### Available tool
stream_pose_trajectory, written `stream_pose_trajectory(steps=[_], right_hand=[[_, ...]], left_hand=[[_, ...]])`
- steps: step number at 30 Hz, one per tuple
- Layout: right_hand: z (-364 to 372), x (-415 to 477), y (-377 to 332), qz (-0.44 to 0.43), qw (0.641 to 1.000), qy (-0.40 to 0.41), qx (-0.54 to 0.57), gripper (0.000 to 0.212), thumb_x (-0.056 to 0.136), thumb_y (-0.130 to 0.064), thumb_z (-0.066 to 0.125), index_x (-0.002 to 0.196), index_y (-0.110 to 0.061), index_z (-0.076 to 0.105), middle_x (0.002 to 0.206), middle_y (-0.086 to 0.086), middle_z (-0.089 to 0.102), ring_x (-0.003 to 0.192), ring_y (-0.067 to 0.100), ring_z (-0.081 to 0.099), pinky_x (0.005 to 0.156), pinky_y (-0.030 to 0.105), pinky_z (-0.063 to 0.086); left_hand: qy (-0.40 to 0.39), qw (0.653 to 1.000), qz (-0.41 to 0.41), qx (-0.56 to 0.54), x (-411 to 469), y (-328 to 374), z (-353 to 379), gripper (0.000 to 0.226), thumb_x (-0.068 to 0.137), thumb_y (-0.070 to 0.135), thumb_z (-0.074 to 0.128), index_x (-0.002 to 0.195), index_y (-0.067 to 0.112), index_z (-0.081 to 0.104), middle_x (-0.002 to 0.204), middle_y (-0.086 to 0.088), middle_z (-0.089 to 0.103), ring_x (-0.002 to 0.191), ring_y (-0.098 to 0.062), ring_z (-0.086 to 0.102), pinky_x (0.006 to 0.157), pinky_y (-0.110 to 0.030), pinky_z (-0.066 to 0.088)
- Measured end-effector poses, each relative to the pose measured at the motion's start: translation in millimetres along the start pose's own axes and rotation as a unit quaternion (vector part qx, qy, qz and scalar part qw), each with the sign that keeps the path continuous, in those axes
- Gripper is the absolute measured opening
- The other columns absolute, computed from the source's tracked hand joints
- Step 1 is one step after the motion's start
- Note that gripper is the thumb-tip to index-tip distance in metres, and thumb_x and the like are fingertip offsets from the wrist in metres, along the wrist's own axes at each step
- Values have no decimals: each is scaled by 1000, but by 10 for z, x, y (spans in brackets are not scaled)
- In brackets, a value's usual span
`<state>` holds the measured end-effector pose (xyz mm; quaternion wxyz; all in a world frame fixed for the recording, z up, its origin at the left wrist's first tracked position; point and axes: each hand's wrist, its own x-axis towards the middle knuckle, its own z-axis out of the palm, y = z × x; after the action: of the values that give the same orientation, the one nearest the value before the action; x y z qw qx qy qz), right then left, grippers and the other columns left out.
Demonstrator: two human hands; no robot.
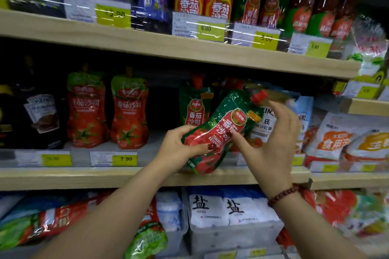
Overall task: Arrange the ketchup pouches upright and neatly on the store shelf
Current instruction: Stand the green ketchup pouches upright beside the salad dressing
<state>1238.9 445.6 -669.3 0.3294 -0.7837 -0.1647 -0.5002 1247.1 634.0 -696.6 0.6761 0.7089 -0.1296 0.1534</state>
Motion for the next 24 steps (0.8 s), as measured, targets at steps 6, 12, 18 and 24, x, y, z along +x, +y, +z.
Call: stream_pose_trajectory(steps=[6,12,18,24], right_hand=[[242,-138,-74,242,851,-210,415,37,63,-28,76,97,-31,63,95,-17,71,89,-1,65,67,13,52],[397,138,-67,224,839,-246,430,27,75,-7,72,99,-17,65,98,-2,72,93,11,67,74,23,55],[568,296,-24,190,871,-230,390,26,75,-5,72,93,-21,66,99,-3,71,94,7,65,79,25,55],[671,337,42,126,892,-252,353,27,74,-5,72,90,-25,65,99,-6,69,95,5,65,83,25,54]], left_hand=[[46,996,-19,-74,13,-63,49,39,60,12,83,94,23,67,87,3,74,83,-15,71,68,-25,56],[24,999,16,-34,133,131,-111,44,63,13,83,101,23,64,92,4,73,83,-11,70,65,-21,55],[36,992,72,94,269,200,-365,45,64,12,82,95,36,61,100,7,66,95,-8,63,79,-20,51],[44,982,57,173,386,52,-447,42,63,14,83,89,37,60,87,12,62,82,-5,61,73,-17,48]])
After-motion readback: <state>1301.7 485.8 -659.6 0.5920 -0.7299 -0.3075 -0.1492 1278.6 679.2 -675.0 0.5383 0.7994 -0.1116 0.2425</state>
